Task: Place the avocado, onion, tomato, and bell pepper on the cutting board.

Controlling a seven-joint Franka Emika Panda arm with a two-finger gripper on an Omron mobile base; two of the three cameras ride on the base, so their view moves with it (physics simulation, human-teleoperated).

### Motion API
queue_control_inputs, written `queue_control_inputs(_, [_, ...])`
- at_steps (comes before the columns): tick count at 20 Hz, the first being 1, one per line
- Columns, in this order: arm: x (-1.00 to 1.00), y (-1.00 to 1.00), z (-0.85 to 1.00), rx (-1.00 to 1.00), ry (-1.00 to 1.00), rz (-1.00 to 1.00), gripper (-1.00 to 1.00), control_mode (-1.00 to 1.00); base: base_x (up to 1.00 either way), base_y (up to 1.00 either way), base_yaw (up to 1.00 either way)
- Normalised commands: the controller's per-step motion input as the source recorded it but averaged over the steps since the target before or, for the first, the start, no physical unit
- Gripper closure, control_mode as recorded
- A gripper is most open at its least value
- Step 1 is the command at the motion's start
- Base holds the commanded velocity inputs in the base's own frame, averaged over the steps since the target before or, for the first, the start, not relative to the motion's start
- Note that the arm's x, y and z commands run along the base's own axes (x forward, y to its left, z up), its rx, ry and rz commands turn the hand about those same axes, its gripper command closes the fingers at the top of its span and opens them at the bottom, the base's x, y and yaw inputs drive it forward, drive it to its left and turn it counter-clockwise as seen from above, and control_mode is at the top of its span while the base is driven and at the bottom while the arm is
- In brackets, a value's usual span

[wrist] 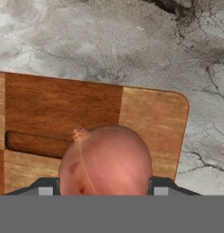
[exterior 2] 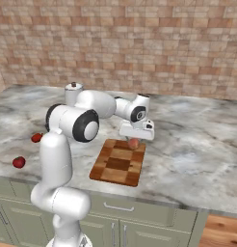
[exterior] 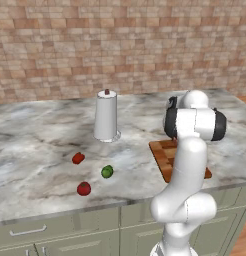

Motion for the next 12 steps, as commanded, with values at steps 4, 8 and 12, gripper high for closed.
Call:
queue_control_inputs(4, [0.0,0.0,-0.19,0.0,0.0,0.0,-1.0,-1.0,0.0,0.0,0.0])
queue_control_inputs(8, [0.0,0.0,-0.02,0.0,0.0,0.0,-1.0,-1.0,0.0,0.0,0.0])
queue_control_inputs(12, [0.0,0.0,0.0,0.0,0.0,0.0,-1.0,-1.0,0.0,0.0,0.0])
